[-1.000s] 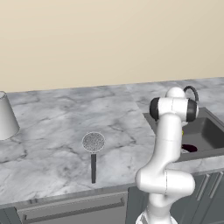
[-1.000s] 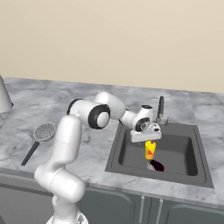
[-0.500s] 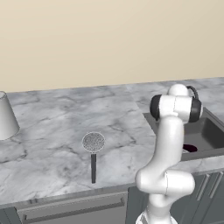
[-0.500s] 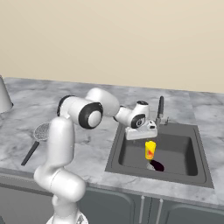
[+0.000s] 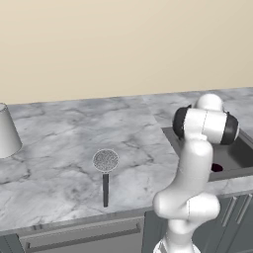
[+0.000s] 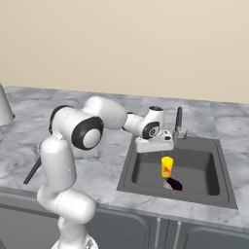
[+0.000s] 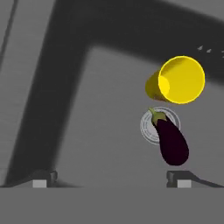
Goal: Pick the cup and strainer and place them in the sink. Then turn on the water.
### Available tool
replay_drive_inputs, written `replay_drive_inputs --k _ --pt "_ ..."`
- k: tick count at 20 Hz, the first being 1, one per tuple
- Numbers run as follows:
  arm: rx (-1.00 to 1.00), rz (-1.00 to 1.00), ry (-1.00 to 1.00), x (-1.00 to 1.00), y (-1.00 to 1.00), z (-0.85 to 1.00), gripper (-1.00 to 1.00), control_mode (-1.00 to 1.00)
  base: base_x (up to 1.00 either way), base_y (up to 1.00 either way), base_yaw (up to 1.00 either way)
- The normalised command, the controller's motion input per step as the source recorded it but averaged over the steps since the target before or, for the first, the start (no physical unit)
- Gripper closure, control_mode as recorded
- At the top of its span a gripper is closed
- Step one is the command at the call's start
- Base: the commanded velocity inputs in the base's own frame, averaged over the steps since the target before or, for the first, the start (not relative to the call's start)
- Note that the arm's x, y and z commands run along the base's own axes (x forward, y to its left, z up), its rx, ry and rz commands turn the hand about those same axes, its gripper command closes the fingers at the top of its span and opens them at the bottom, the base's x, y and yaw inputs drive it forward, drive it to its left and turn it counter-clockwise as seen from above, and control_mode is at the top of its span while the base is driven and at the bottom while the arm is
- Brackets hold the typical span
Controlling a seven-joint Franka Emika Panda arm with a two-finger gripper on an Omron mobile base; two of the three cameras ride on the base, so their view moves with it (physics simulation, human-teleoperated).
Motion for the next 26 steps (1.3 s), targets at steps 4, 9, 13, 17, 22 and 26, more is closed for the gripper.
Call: replay_drive_inputs --k 4,9,13,17,22,26 --pt "0.00 -0.07 0.03 -0.51 0.30 0.41 -1.00 -1.00 0.00 0.00 0.00" --pt "0.00 -0.10 0.03 -0.52 0.39 0.30 -1.00 -1.00 0.00 0.00 0.00" --pt "0.01 -0.09 0.04 -0.58 0.40 0.30 -1.00 -1.00 0.00 0.00 0.00" --pt "0.01 -0.09 0.04 -0.60 0.45 0.29 -1.00 -1.00 0.00 0.00 0.00" --pt "0.00 -0.09 0.03 -0.50 0.55 0.31 -1.00 -1.00 0.00 0.00 0.00" --pt "0.00 -0.06 0.03 -0.46 0.58 0.31 -1.00 -1.00 0.00 0.00 0.00"
